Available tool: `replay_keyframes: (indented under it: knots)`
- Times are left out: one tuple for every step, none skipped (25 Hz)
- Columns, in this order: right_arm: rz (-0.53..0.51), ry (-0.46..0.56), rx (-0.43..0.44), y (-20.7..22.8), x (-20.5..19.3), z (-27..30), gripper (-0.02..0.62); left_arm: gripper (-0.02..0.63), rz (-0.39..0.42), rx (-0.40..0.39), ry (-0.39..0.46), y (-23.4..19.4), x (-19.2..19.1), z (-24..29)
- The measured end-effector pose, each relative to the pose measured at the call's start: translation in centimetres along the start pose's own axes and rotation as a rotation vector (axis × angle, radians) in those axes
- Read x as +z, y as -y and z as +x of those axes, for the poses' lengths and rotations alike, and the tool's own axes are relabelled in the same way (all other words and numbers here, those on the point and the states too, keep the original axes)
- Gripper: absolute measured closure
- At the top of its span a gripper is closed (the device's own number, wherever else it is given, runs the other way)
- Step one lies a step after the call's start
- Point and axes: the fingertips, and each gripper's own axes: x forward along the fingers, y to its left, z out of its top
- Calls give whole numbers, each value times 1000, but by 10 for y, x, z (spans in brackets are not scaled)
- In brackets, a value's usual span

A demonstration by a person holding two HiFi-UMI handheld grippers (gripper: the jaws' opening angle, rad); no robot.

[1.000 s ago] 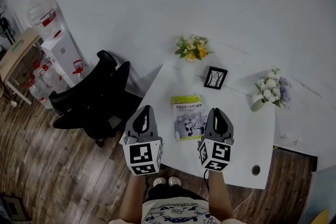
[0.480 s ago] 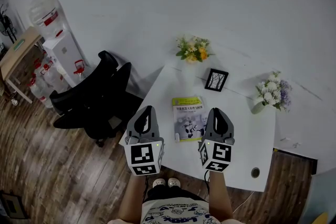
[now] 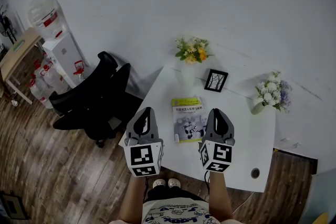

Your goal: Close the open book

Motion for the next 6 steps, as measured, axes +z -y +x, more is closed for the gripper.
replay_keyframes:
  knots:
    - [1, 0, 1, 0, 0, 0, 551, 583, 0, 0, 0, 0, 0, 0]
    - [2, 0, 2, 0, 0, 0, 551, 583, 0, 0, 0, 0, 0, 0]
    - [1, 0, 2, 0, 0, 0, 551, 583, 0, 0, 0, 0, 0, 0]
    - [1, 0, 3, -1, 1, 0, 551, 583, 0, 1, 1, 0, 0, 0]
    - [0, 0, 4, 0, 1, 0, 551, 583, 0, 1, 2, 0, 0, 0]
    - [0, 1, 4, 0, 2, 1, 551, 583, 0, 1, 2, 0, 0, 0]
